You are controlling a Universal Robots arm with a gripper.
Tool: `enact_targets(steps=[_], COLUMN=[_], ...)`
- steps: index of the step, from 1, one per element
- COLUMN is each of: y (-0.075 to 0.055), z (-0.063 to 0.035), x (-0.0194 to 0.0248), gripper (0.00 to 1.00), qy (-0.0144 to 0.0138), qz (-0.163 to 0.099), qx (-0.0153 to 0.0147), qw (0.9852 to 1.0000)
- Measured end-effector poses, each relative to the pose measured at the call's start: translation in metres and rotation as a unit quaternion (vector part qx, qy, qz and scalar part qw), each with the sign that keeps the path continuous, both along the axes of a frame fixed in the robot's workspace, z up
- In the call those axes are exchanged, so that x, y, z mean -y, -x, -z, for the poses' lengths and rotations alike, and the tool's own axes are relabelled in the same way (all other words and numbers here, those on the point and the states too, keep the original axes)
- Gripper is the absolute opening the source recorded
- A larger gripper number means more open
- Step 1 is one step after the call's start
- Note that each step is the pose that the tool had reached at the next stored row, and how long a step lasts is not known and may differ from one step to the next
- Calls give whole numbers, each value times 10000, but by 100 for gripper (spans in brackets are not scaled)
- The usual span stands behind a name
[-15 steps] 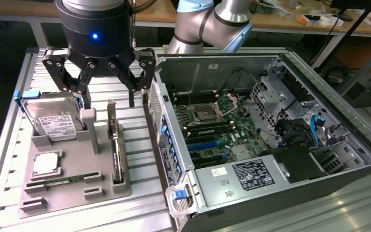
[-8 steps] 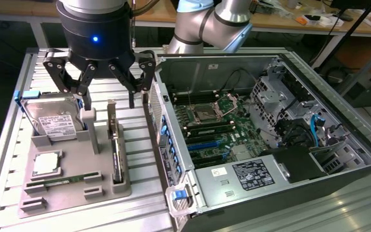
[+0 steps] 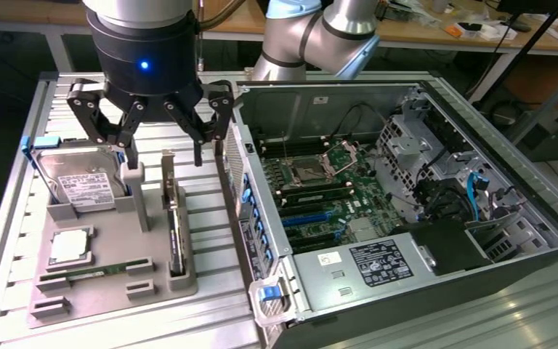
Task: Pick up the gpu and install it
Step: 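Pick up the gpu and move the gpu toward the slot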
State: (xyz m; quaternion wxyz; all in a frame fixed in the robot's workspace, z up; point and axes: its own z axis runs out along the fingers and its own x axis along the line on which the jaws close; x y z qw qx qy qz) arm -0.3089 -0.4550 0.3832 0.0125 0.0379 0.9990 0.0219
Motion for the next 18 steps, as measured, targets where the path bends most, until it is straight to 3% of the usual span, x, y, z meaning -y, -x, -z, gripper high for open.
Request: enact_targets(steps=[18], y=[-2], z=[82], x=[1], gripper=[74], qy=[1], qz=[0], qx=[-1], qw=[10000])
